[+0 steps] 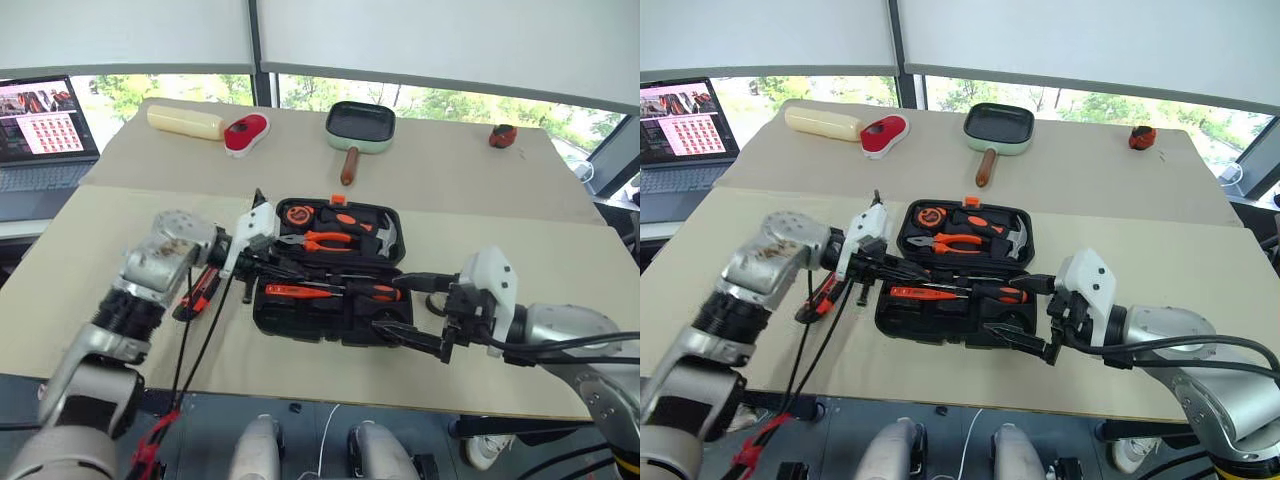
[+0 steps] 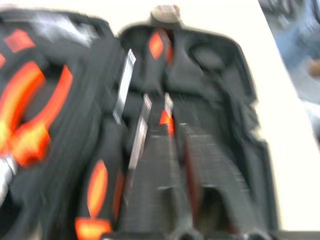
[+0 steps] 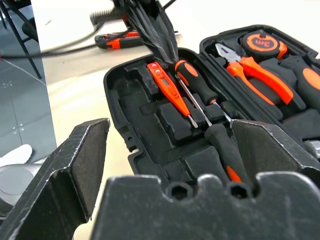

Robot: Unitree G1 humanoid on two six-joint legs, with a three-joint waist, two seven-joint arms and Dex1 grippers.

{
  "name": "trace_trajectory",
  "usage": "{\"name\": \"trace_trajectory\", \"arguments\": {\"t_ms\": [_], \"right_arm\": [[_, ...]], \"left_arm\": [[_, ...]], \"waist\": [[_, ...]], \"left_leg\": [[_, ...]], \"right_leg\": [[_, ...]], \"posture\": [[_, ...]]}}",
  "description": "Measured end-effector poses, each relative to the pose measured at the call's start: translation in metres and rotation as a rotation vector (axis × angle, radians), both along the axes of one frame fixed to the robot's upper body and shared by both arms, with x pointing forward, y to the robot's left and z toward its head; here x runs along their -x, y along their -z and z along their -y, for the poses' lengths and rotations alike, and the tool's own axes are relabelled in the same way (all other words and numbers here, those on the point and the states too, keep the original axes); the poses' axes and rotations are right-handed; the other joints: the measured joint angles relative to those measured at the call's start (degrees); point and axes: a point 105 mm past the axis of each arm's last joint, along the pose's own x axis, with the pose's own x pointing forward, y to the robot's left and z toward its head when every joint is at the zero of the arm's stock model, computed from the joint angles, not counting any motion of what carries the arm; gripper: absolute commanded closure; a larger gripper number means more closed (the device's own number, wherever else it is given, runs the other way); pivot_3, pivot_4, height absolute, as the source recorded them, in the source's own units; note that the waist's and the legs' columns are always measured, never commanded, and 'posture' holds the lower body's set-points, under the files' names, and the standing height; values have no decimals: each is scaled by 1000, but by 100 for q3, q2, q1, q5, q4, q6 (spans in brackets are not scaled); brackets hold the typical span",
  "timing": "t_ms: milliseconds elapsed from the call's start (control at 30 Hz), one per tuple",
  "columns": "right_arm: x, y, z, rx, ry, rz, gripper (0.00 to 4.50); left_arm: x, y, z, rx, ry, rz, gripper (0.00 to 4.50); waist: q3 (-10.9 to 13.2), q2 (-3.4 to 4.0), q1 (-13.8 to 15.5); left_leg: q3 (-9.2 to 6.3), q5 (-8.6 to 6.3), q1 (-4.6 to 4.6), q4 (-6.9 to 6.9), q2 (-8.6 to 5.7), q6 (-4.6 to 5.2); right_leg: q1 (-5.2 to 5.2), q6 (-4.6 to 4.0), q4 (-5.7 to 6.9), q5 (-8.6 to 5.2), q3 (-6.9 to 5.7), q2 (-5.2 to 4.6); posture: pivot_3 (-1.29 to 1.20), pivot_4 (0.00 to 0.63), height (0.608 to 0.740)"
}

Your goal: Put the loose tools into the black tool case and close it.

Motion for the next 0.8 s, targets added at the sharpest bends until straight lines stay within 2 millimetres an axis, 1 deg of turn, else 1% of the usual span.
{"name": "trace_trajectory", "arguments": {"t_ms": [67,200,300,400,567,667,800], "right_arm": [[0,0,1,5,-2,-2,0],[0,-2,-1,1,-14,3,0],[0,-2,0,0,-14,2,0],[-1,-3,0,-1,-13,4,0],[-2,-5,-1,-1,-13,9,0],[-2,-4,-1,-2,-13,7,0],[-2,-4,-1,-5,-13,6,0]], "left_arm": [[-1,9,0,-8,-23,30,4462],[-10,13,3,-4,-82,68,4462],[-9,18,0,-18,-86,73,4462],[-6,29,-4,-46,-86,60,4462],[-2,32,-7,-84,-40,93,4462],[-5,36,-10,-100,-39,122,4462],[-11,37,-14,-99,-64,109,4462]], "waist": [[0,0,-1],[0,0,5],[0,1,-2],[0,1,-4],[-5,5,0],[-13,8,1],[-31,16,-6]], "left_leg": [[0,0,0,0,1,0],[0,0,0,2,-1,0],[-1,0,0,0,0,0],[0,0,0,0,0,0],[0,0,4,1,0,0],[0,0,12,0,0,0],[0,0,27,0,1,0]], "right_leg": [[0,0,1,0,0,2],[2,1,0,1,0,1],[0,0,1,1,0,2],[0,0,2,1,0,2],[6,0,1,1,0,1],[14,0,0,1,-1,1],[25,-2,3,2,0,1]], "posture": [[0,150,740],[0,150,740],[0,150,740],[0,150,740],[0,150,740],[0,150,740],[0,150,740]]}}
